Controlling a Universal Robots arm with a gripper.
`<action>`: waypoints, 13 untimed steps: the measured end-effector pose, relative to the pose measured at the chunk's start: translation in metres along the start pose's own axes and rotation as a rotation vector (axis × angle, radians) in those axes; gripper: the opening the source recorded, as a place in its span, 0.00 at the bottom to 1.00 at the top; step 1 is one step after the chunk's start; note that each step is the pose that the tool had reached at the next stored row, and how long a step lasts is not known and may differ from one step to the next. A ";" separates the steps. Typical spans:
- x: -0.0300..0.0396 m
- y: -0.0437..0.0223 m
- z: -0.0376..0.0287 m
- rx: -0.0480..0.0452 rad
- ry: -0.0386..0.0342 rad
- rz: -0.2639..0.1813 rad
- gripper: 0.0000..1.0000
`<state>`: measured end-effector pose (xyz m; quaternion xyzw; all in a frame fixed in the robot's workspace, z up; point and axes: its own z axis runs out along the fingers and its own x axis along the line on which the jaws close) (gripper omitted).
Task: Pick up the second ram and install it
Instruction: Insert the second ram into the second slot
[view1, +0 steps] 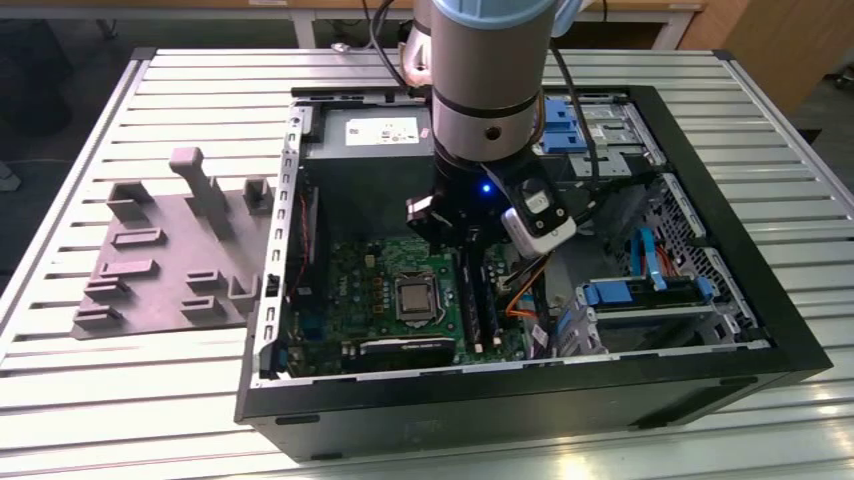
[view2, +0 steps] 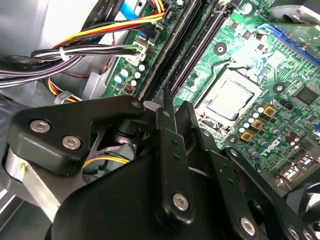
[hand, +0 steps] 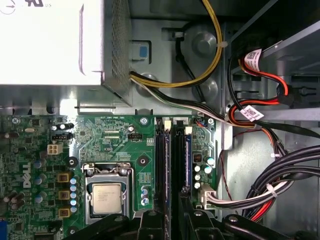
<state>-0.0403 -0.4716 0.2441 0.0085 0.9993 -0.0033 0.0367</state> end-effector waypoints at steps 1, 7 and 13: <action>0.0000 0.0000 0.0000 0.0001 0.0000 0.000 0.25; 0.0000 0.0000 0.0000 0.0000 -0.0002 0.000 0.11; -0.0004 0.0000 -0.0001 0.0005 0.0169 0.000 0.11</action>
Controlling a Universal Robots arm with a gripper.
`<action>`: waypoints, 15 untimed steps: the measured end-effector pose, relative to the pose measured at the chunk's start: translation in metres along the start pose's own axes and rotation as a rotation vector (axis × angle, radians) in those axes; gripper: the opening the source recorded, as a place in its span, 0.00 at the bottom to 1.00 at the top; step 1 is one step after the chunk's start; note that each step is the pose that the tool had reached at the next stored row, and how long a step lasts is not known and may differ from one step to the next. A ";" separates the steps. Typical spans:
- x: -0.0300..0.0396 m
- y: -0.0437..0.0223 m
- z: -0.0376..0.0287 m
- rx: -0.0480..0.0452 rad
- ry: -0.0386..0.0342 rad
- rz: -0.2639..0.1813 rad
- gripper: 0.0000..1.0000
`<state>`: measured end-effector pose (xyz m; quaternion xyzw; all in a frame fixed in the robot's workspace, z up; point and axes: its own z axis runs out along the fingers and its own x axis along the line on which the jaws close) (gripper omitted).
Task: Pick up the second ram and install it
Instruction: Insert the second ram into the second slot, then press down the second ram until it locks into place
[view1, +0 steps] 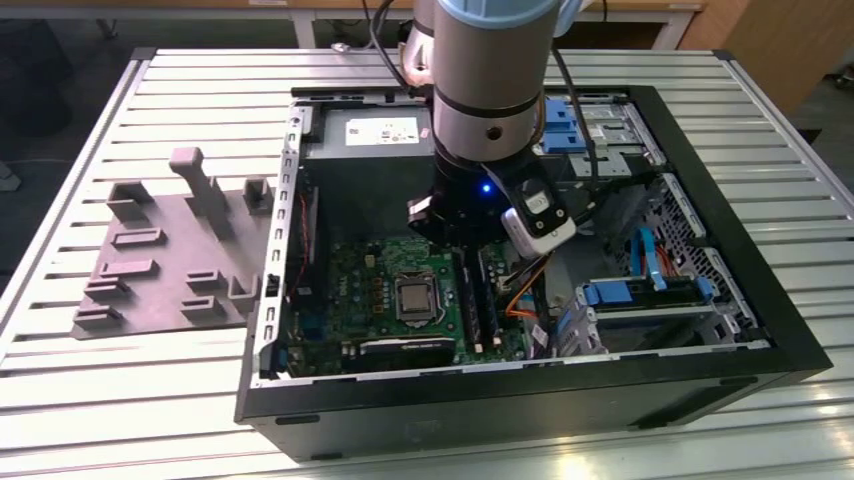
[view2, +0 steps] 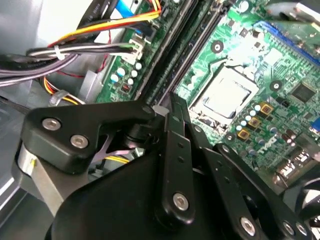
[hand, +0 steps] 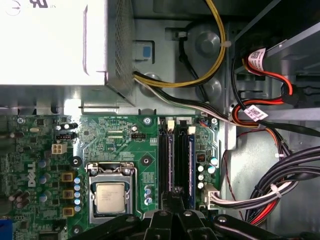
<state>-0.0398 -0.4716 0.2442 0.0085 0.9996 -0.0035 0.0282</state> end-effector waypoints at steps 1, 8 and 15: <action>0.0000 0.0000 0.0000 0.0000 0.0000 0.000 0.11; -0.0032 -0.0016 0.0003 0.0006 -0.0001 0.000 0.11; -0.0035 -0.0037 0.0003 0.0006 -0.0001 0.000 0.11</action>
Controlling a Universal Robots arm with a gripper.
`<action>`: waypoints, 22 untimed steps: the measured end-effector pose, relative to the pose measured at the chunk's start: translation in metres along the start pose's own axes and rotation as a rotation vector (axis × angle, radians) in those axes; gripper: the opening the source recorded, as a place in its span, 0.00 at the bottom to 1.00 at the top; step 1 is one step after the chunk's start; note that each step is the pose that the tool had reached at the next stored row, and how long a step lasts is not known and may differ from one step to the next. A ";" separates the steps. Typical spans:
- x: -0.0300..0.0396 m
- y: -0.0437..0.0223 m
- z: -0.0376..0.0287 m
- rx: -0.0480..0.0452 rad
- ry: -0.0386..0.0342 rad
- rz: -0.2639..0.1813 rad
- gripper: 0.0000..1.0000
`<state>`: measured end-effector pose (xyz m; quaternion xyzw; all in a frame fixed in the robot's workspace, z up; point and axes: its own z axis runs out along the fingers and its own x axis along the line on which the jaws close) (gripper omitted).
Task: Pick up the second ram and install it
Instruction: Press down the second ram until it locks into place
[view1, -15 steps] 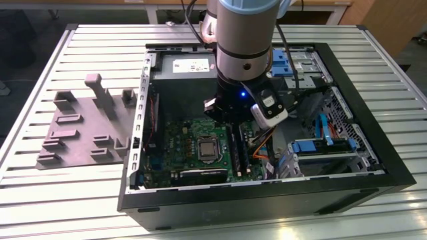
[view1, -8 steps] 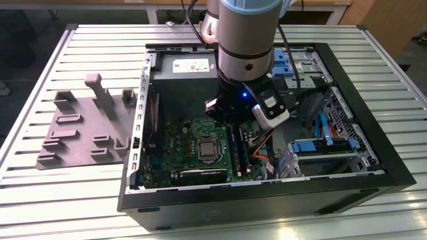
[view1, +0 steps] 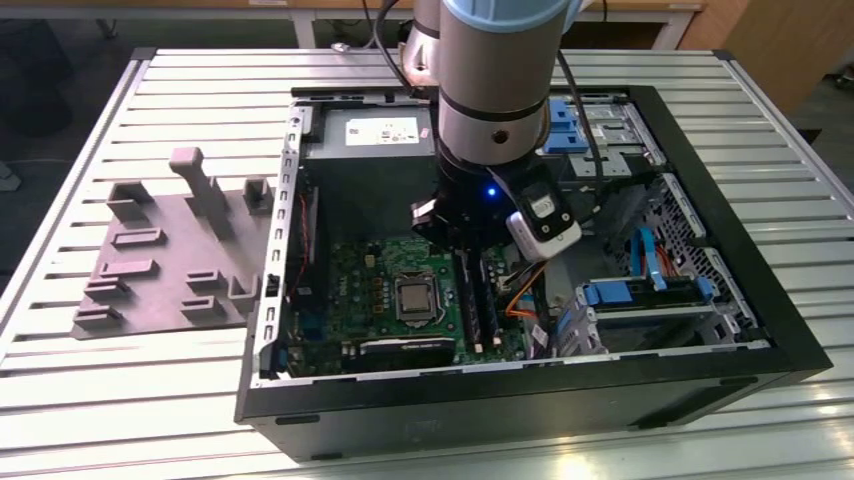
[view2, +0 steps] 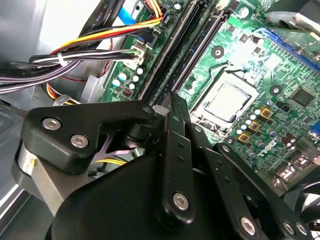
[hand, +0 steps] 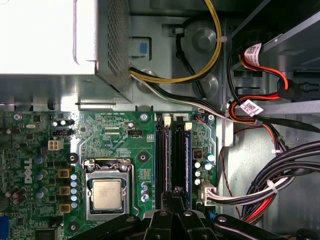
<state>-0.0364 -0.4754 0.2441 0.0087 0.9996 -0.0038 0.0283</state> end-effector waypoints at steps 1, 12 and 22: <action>0.0000 0.0000 0.0000 0.0000 0.0000 0.000 0.11; 0.0001 0.0069 0.0001 -0.0001 0.0000 0.000 0.11; 0.0005 0.0227 0.0019 -0.0119 0.0001 0.001 0.11</action>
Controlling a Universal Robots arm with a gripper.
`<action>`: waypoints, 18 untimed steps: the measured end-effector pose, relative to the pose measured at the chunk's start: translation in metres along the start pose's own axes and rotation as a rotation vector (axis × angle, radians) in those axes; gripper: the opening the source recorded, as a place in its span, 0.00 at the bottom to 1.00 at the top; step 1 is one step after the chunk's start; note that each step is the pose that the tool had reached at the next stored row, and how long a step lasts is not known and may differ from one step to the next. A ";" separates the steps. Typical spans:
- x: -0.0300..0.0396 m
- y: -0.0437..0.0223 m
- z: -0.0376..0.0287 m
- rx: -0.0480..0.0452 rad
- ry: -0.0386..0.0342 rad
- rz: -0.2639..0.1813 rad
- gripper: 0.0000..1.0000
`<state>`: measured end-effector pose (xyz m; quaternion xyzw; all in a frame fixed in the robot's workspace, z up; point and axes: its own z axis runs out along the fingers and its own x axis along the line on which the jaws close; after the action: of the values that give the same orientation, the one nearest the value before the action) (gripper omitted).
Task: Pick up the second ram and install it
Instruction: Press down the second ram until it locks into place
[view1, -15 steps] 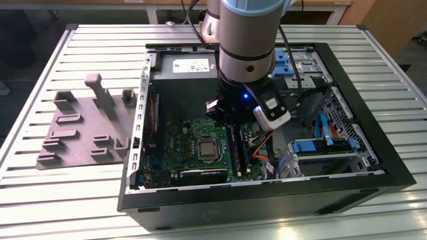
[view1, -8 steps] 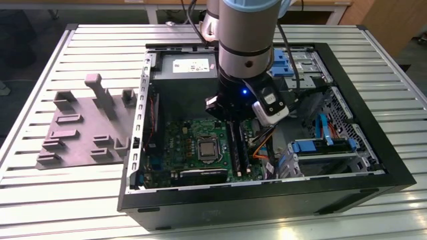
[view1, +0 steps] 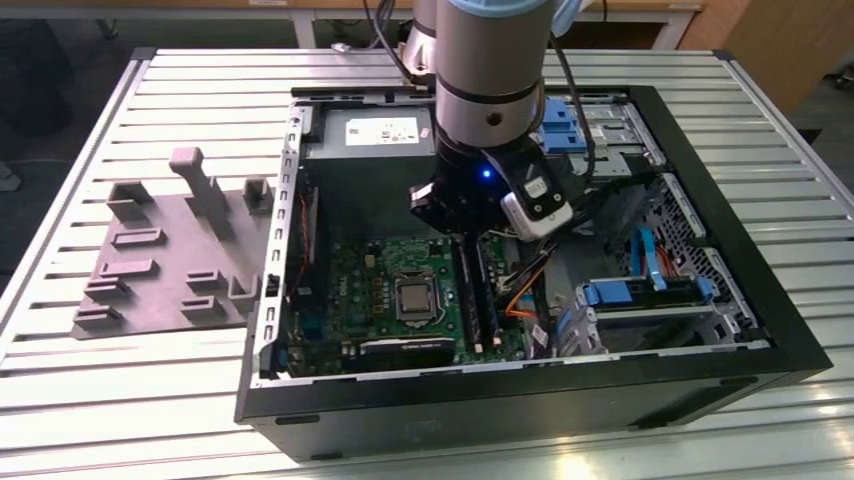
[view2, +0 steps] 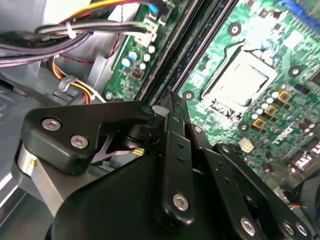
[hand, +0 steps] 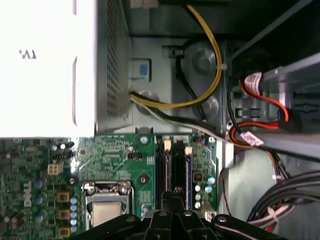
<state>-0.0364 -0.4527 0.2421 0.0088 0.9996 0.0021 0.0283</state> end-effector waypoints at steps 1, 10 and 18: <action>0.0001 0.0020 0.0008 0.0000 0.0000 0.000 0.11; 0.0009 0.0126 0.0122 -0.0002 0.0000 0.000 0.11; 0.0011 0.0132 0.0168 -0.0001 0.0000 0.000 0.11</action>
<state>-0.0364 -0.4394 0.2253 0.0088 0.9996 0.0021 0.0283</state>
